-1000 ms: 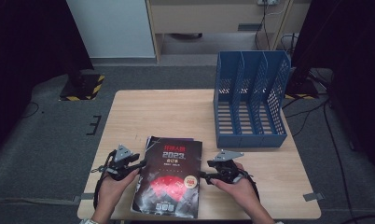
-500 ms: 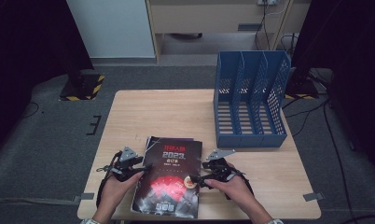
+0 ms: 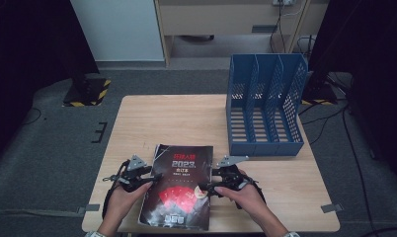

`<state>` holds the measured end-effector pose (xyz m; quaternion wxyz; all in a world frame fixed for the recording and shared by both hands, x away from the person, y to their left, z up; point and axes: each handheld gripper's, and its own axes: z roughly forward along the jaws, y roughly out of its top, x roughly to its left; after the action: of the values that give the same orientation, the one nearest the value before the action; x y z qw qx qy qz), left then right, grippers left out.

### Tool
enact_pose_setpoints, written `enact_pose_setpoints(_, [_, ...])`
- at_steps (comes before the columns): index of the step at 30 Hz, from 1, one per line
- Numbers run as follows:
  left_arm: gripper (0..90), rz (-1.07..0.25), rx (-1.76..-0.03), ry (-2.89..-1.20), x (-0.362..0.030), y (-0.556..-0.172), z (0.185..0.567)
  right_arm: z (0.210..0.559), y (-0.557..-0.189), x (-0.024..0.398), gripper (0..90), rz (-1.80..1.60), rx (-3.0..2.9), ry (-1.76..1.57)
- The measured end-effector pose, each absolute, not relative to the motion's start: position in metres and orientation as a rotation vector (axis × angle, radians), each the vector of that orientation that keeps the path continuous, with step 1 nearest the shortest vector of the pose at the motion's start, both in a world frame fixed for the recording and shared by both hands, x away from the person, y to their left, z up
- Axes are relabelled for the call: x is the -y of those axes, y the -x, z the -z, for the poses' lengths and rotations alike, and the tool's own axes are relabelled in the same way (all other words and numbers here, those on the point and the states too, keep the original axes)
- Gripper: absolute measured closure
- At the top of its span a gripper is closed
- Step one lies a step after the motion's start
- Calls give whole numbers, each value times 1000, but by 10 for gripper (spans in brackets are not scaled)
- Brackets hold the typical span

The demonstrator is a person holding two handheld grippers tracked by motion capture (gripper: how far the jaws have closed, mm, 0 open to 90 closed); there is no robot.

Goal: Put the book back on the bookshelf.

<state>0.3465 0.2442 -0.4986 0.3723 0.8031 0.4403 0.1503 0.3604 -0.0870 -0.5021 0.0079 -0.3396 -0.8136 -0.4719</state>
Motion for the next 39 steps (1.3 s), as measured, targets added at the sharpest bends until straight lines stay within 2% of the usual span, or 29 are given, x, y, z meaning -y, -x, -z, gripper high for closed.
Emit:
enact_pose_setpoints(9, [448,-378,-1136,-2046,-245,-346,500,497,-380,67,226,1461,2493,1003])
enact_pose_setpoints(17, [440,-375,-1132,-2053,-245,-347,500,504,-392,49,189,1392,2505,952])
enact_pose_setpoints(22, [440,-381,-1126,-2060,-245,-347,499,504,-391,46,294,1396,2512,949])
enact_pose_setpoints(33, [430,-391,-1117,-2073,-243,-348,499,506,-389,51,436,1396,2499,976])
enact_pose_setpoints(39, [422,-378,-1121,-2073,-243,-350,498,504,-392,52,553,1363,2487,1012])
